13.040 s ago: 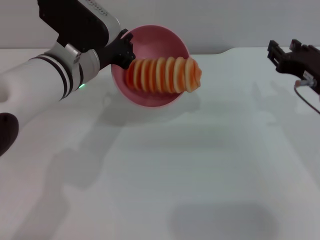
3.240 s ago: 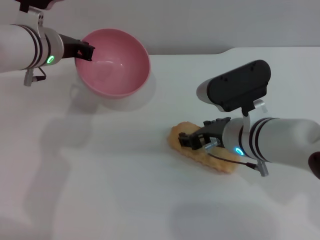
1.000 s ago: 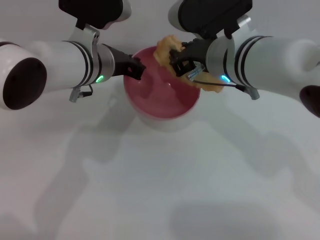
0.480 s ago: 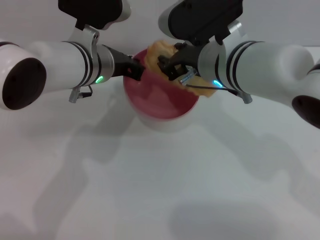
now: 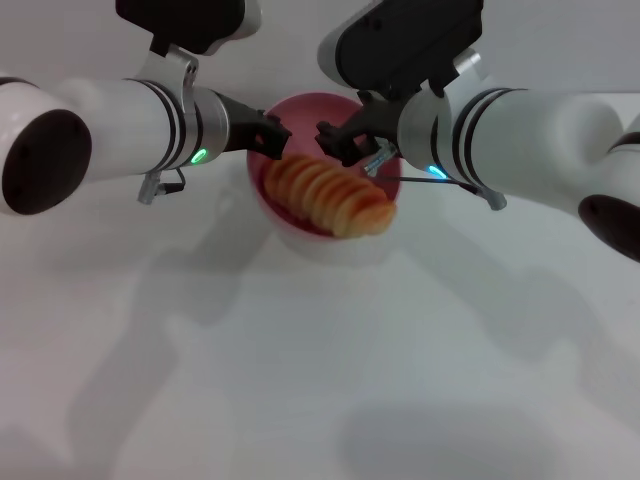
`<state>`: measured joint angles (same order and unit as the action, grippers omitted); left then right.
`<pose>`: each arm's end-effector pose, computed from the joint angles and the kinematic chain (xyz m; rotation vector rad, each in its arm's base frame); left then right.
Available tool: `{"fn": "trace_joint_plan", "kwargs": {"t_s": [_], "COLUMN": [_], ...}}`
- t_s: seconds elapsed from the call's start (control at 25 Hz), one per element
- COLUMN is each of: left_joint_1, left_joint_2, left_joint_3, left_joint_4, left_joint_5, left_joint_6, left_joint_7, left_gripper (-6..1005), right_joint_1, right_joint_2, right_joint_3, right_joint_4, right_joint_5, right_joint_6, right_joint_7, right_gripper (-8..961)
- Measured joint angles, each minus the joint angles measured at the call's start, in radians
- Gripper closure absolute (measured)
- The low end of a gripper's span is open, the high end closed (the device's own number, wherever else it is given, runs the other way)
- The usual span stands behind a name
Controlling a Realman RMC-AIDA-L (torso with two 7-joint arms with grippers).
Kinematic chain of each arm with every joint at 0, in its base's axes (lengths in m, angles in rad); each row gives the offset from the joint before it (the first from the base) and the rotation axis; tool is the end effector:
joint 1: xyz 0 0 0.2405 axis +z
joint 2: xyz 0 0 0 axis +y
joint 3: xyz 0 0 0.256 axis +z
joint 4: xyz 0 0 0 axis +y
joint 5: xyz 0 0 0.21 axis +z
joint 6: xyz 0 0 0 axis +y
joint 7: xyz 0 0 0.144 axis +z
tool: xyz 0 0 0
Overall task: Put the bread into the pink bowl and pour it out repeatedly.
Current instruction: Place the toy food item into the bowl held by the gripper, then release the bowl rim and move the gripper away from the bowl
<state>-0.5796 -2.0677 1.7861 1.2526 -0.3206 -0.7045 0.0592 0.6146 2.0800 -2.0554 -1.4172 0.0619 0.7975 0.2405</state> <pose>-0.1445 0.4093 -0.0464 -2.1901 -0.7059 -0.0132 0.0859 0.3724 -0.0804 -2.2419 0.5163 -0.0064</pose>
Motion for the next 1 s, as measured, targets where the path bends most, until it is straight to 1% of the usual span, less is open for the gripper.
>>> {"fn": "trace_joint_plan", "kwargs": {"t_s": [0.08, 0.16, 0.24, 0.32, 0.4, 0.44, 0.48, 0.6, 0.72, 0.76, 0.84, 0.88, 0.92, 0.96, 1.0], "left_joint_1": [-0.001, -0.005, -0.006, -0.006, -0.007, -0.007, -0.008, -0.008, -0.008, -0.008, -0.009, -0.010, -0.010, -0.010, -0.011], "left_joint_2": [0.000, 0.001, 0.002, 0.003, 0.004, 0.004, 0.004, 0.004, 0.005, 0.005, 0.005, 0.005, 0.004, 0.004, 0.004], "left_joint_3": [-0.004, -0.016, -0.025, -0.035, -0.040, -0.041, -0.042, -0.042, -0.042, -0.042, -0.042, -0.043, -0.049, -0.049, -0.052], "left_joint_4": [0.000, -0.003, -0.008, -0.013, -0.016, -0.020, -0.022, -0.026, -0.030, -0.030, -0.045, -0.048, -0.058, -0.058, -0.061], "left_joint_5": [0.000, 0.000, 0.000, 0.000, 0.000, 0.000, -0.001, -0.004, -0.007, -0.007, -0.010, -0.010, -0.011, -0.011, -0.012], "left_joint_6": [-0.008, -0.028, -0.036, -0.046, -0.056, -0.064, -0.065, -0.066, -0.067, -0.067, -0.068, -0.069, -0.070, -0.070, -0.070], "left_joint_7": [-0.004, -0.021, -0.026, -0.027, -0.027, -0.027, -0.027, -0.027, -0.027, -0.027, -0.027, -0.027, -0.027, -0.027, -0.027], "left_gripper": [925, 924, 924, 924, 924, 923, 923, 923, 923, 923, 922, 922, 922, 922, 922], "right_joint_1": [-0.012, -0.064, -0.138, -0.226, -0.301, -0.354, -0.354, -0.399, -0.432, -0.449, -0.495, -0.525, -0.570, -0.570, -0.583], "right_joint_2": [-0.001, 0.000, 0.004, 0.006, 0.007, 0.008, 0.008, 0.010, 0.010, 0.010, 0.009, 0.009, 0.010, 0.010, 0.010], "right_joint_3": [-0.005, -0.014, -0.023, -0.033, -0.034, -0.029, -0.029, -0.024, -0.013, -0.007, 0.013, 0.033, 0.090, 0.090, 0.127], "right_joint_4": [-0.032, -0.104, -0.181, -0.263, -0.326, -0.365, -0.365, -0.375, -0.347, -0.333, -0.300, -0.271, -0.203, -0.203, -0.155], "right_joint_5": [-0.023, -0.097, -0.204, -0.307, -0.367, -0.407, -0.407, -0.461, -0.519, -0.540, -0.584, -0.604, -0.629, -0.629, -0.631], "right_joint_6": [0.005, -0.005, -0.042, -0.104, -0.147, -0.167, -0.167, -0.191, -0.254, -0.291, -0.422, -0.519, -0.732, -0.732, -0.838], "right_joint_7": [0.004, 0.026, 0.066, 0.110, 0.120, 0.124, 0.124, 0.149, 0.207, 0.229, 0.268, 0.288, 0.333, 0.333, 0.353], "right_gripper": [378, 379, 379, 379, 378, 378, 378, 378, 378, 378, 377, 377, 377, 377, 377]}}
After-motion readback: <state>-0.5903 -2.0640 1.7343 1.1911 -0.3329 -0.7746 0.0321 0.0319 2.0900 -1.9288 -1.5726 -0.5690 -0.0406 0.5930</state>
